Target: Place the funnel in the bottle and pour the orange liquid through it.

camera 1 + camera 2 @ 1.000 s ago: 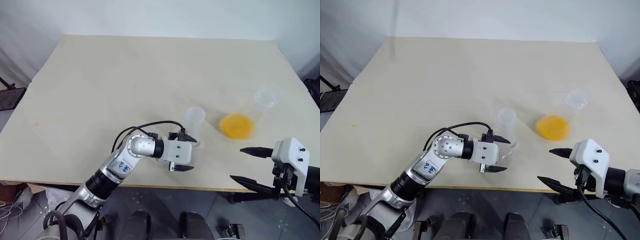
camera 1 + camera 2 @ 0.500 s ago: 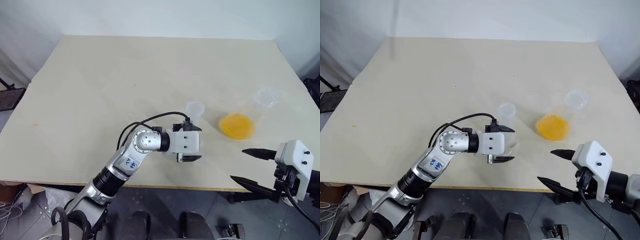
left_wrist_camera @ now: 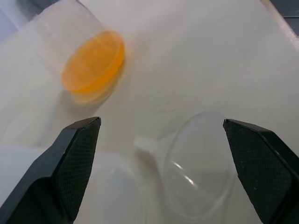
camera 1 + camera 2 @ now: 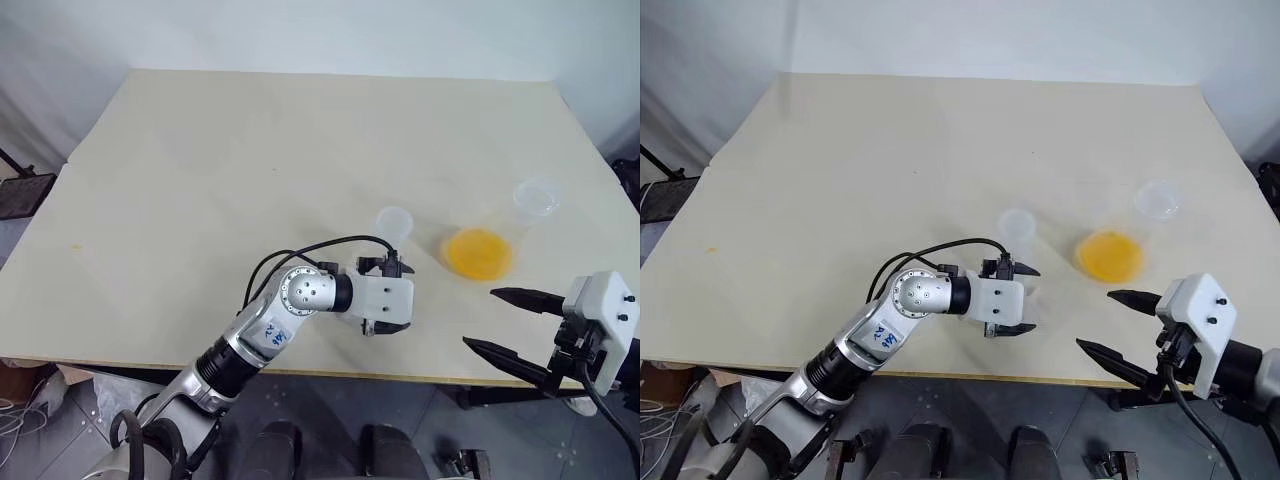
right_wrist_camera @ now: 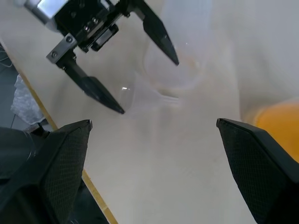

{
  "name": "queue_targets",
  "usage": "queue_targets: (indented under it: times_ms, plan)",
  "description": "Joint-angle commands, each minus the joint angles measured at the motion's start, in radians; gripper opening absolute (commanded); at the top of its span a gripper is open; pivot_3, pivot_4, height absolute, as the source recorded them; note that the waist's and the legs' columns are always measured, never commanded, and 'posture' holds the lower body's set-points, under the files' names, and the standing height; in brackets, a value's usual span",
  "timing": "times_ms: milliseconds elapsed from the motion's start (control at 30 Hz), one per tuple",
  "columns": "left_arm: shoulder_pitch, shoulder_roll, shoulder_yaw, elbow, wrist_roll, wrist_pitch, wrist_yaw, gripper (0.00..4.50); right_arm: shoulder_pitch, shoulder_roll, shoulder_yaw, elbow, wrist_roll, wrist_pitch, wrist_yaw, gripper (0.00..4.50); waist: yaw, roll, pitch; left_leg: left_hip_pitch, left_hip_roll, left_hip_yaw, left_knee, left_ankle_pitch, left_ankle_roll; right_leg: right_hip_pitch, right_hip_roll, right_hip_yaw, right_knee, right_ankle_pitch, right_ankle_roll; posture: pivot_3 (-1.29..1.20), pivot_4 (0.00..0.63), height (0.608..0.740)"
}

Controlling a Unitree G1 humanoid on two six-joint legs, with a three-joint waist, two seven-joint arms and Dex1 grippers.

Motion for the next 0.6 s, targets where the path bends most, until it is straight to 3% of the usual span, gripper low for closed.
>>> queue_targets:
  times_ms: [33, 167, 600]
  plan:
    - [-0.013, -0.020, -0.022, -0.021, 0.025, -0.016, 0.015, 4.46, -0.003, -0.003, -0.027, -0.018, 0.017, 0.000, -0.012, 4.50, 0.001, 0.000, 0.000, 0.000, 0.000, 0.000, 0.000, 0.000, 0.000, 0.000, 0.000, 0.000, 0.000, 0.000, 0.000, 0.00, 0.150, 0.740]
    - [-0.010, -0.032, -0.033, -0.027, 0.049, -0.001, 0.021, 4.46, -0.001, -0.004, -0.026, -0.024, 0.021, 0.000, -0.020, 4.50, 0.003, 0.000, 0.000, 0.000, 0.000, 0.000, 0.000, 0.000, 0.000, 0.000, 0.000, 0.000, 0.000, 0.000, 0.000, 0.00, 0.150, 0.740]
    - [-0.031, -0.046, -0.034, -0.009, 0.074, 0.005, 0.022, 0.77, 0.003, -0.008, -0.034, -0.025, 0.018, -0.006, -0.024, 4.50, 0.003, 0.000, 0.000, 0.000, 0.000, 0.000, 0.000, 0.000, 0.001, 0.000, 0.000, 0.000, 0.000, 0.000, 0.000, 0.00, 0.150, 0.740]
